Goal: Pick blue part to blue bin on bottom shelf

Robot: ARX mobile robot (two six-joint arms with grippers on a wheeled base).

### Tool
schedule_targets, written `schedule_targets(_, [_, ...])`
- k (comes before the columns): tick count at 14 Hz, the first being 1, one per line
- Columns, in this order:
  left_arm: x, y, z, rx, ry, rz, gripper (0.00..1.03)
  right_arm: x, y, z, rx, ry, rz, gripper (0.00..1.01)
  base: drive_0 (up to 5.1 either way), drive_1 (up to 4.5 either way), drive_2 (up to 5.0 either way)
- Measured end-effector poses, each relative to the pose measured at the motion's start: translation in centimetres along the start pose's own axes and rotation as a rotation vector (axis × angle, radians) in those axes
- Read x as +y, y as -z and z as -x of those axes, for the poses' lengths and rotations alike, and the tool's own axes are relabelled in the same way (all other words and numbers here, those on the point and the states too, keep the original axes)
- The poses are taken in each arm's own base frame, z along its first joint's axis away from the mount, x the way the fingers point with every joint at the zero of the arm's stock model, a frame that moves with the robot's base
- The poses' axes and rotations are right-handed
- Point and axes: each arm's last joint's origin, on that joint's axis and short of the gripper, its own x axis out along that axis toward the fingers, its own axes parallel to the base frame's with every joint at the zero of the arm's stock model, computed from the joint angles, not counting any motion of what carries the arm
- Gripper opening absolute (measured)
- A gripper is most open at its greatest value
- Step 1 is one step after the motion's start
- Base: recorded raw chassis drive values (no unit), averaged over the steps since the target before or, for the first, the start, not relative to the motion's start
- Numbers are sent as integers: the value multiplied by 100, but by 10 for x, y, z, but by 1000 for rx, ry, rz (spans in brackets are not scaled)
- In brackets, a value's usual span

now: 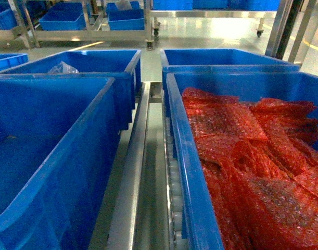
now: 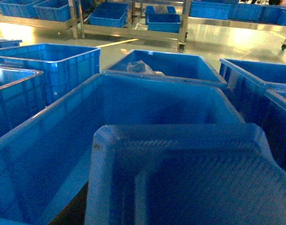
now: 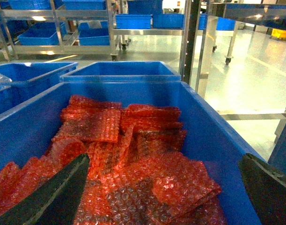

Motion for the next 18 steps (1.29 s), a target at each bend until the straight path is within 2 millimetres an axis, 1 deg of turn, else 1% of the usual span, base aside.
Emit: schedule_targets(18, [0, 0, 0, -2, -2, 0, 43, 0, 0, 0, 0, 0, 0, 98, 0, 0, 0])
